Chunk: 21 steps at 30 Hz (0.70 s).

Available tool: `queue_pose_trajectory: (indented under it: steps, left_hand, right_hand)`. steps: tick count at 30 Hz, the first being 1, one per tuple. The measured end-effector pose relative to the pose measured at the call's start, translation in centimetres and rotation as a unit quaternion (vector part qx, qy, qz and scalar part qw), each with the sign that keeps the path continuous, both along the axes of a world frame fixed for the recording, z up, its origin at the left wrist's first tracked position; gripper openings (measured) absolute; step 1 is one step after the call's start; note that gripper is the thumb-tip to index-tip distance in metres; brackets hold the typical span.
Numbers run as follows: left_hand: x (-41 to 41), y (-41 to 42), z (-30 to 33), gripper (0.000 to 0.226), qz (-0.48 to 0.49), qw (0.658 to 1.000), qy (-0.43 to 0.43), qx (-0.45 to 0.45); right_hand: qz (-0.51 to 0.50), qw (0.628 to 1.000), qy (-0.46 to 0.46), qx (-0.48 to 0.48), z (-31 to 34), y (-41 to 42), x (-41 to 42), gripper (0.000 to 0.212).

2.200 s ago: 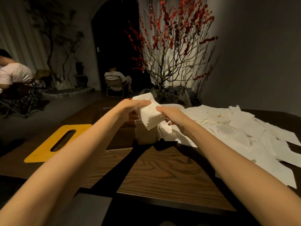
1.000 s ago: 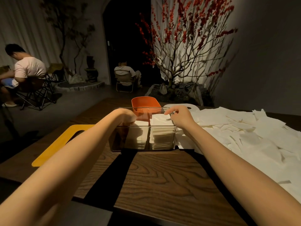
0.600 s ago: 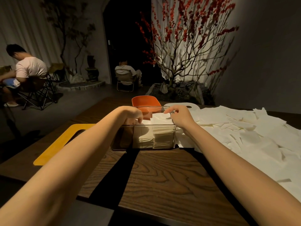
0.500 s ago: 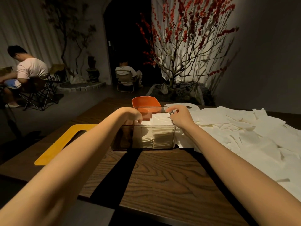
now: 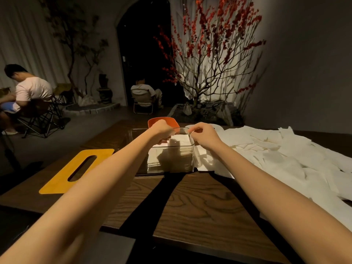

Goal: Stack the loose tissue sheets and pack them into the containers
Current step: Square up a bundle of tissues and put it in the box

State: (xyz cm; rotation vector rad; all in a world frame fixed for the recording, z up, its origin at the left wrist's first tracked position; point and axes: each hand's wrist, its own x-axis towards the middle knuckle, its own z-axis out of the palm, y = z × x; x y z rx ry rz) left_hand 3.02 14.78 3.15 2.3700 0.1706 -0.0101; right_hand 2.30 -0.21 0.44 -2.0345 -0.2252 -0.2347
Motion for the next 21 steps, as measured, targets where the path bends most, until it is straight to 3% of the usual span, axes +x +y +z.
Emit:
queue_pose_trajectory:
  steps: [6, 10, 16, 21]
  left_hand:
    - [-0.6, -3.8, 0.7, 0.012, -0.054, 0.995, -0.084, 0.027]
    - [-1.0, -6.6, 0.8, 0.007, -0.087, 0.988, -0.122, -0.033]
    - [-2.1, -10.5, 0.9, 0.012, -0.172, 0.970, -0.153, -0.073]
    - [-2.4, -13.0, -0.1, 0.010, -0.206, 0.967, -0.120, -0.087]
  right_hand:
    - [0.009, 0.999, 0.046, 0.022, 0.9, -2.5, -1.1, 0.022]
    - [-0.009, 0.998, 0.056, -0.002, 1.5, -4.6, -2.2, 0.024]
    - [-0.029, 0.997, 0.074, -0.022, 1.8, -8.3, -3.8, 0.024]
    - [-0.047, 0.994, 0.077, -0.058, 0.9, -11.4, -4.4, 0.024]
